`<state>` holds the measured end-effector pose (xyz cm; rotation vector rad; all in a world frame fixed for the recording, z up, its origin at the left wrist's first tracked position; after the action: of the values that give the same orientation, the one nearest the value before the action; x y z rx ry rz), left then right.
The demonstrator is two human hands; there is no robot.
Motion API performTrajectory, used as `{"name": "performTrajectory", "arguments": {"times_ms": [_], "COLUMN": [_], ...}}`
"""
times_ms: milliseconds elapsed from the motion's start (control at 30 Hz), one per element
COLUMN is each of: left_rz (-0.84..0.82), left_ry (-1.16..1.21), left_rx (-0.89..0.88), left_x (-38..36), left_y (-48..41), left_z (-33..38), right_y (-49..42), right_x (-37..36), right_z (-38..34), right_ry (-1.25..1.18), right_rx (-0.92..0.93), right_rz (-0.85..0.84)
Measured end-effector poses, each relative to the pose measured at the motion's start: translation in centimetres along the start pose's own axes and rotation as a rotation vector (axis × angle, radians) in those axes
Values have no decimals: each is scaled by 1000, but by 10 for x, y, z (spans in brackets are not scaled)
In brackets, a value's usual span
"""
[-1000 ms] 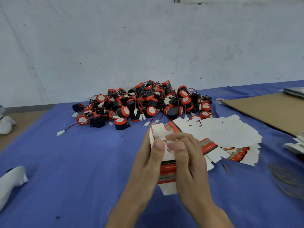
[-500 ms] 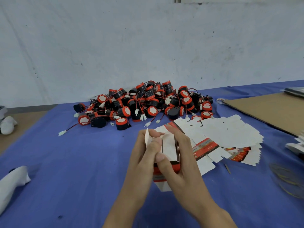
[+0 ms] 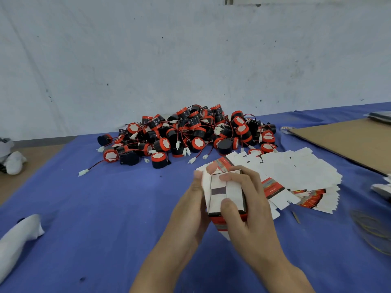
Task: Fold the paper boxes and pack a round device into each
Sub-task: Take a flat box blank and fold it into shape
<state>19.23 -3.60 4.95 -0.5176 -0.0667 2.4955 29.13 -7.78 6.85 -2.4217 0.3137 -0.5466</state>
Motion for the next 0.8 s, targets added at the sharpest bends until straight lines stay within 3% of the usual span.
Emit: {"name": "performTrajectory", "arguments": {"times_ms": [133, 633, 800], "left_rz": [-56, 43, -10], "left_ry": [88, -254, -71], "left_rx": [119, 42, 48], "left_x": [1, 17, 7], "left_y": [-1, -3, 0], "left_z": [-16, -16, -13], "right_y": [1, 6, 2], "right_x": [-1, -11, -5], "right_z": [1, -6, -4], "right_ry": [98, 293, 229], "right_rx": [8, 137, 129], "right_rz": [-24, -124, -86]}}
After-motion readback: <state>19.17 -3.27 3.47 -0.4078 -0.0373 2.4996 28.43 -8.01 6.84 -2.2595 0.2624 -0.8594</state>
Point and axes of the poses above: each hand's wrist, its own y-axis away from the middle knuckle, its own x-axis out of the back of the hand, z = x × y, the point moved 9 cm from there along -y, towards the middle knuckle, and after that the axes turned 8 degrees about -z, right-handed, at the moved point
